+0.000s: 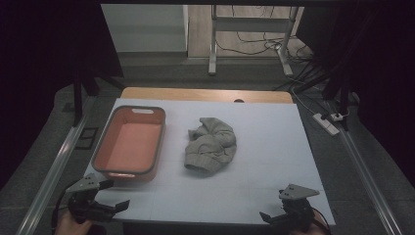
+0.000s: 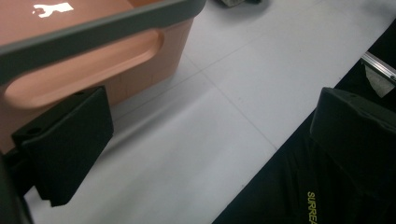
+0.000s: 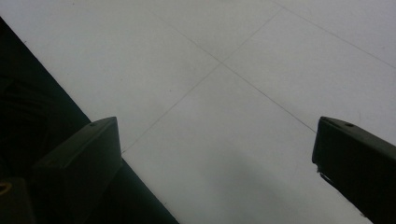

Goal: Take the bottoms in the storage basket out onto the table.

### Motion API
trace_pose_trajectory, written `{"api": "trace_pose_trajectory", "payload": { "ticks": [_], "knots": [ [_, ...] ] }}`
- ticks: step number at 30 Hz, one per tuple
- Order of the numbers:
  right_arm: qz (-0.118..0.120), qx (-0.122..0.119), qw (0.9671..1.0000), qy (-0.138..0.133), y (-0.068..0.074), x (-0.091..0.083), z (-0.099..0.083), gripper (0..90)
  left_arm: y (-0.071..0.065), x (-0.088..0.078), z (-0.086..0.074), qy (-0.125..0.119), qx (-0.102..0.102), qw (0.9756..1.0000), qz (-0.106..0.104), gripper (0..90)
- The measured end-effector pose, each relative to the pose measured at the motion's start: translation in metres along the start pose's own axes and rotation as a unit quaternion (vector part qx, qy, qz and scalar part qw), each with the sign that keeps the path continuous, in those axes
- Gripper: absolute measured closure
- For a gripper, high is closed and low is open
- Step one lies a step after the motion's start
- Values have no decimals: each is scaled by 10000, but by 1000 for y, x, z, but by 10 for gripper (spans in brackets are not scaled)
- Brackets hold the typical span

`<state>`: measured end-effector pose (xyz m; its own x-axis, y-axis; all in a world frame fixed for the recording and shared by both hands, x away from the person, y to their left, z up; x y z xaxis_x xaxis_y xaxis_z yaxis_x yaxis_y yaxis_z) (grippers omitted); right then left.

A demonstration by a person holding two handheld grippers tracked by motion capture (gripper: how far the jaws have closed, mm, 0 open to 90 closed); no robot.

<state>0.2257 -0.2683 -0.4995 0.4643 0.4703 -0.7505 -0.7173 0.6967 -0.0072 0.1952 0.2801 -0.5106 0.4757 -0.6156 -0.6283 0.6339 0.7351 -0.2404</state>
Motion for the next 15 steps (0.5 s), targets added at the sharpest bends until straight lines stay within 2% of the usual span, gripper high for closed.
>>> {"api": "trace_pose_trajectory", "payload": {
  "ticks": [15],
  "knots": [
    [-12,-25,10000,41,1,0,1,15,1,-10,-12,103,-105,9998,152,0]
  ]
}}
Point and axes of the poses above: each handheld gripper's, and its own axes: x roughly forward along the jaws, z roughly out of its top, y roughly to its left, the point moved 2 cm from there along x, roughly forward along the jaws
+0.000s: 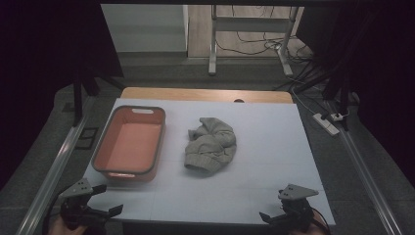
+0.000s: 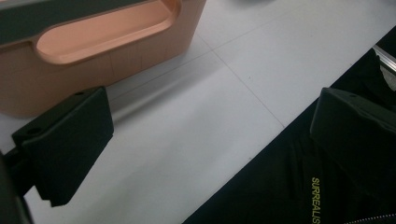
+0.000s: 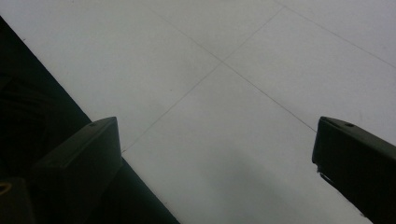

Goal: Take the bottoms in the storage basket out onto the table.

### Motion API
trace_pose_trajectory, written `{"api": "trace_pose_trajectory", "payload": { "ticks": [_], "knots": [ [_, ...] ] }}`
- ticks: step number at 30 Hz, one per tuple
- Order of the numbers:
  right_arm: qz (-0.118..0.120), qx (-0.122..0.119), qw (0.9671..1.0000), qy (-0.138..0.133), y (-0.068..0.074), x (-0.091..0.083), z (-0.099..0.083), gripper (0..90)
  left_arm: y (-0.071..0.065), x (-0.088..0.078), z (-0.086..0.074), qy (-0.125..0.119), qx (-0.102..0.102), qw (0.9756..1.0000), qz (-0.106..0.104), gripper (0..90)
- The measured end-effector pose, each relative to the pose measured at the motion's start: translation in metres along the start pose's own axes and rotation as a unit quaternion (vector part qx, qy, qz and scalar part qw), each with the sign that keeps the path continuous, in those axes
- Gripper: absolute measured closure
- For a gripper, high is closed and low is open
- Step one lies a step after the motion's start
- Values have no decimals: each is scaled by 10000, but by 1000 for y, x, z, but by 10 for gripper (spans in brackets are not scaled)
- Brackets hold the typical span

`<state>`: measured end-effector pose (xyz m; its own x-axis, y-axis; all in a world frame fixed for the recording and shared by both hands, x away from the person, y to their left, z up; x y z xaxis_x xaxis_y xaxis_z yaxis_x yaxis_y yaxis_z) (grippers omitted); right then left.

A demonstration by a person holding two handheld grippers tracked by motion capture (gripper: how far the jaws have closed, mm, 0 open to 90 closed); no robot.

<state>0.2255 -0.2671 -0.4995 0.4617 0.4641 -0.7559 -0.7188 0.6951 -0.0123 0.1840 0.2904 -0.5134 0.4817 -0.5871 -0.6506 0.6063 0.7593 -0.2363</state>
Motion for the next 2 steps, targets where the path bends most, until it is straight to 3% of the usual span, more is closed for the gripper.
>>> {"api": "trace_pose_trajectory", "payload": {
  "ticks": [2],
  "knots": [
    [-10,-10,10000,13,0,0,0,15,0,1,1,17,-19,10000,-32,0]
  ]
}}
Point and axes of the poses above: each handheld gripper's, and its own axes: x roughly forward along the jaws, z roughly out of its top, y roughly to its left, the point moved 2 cm from there along x, roughly forward along the jaws
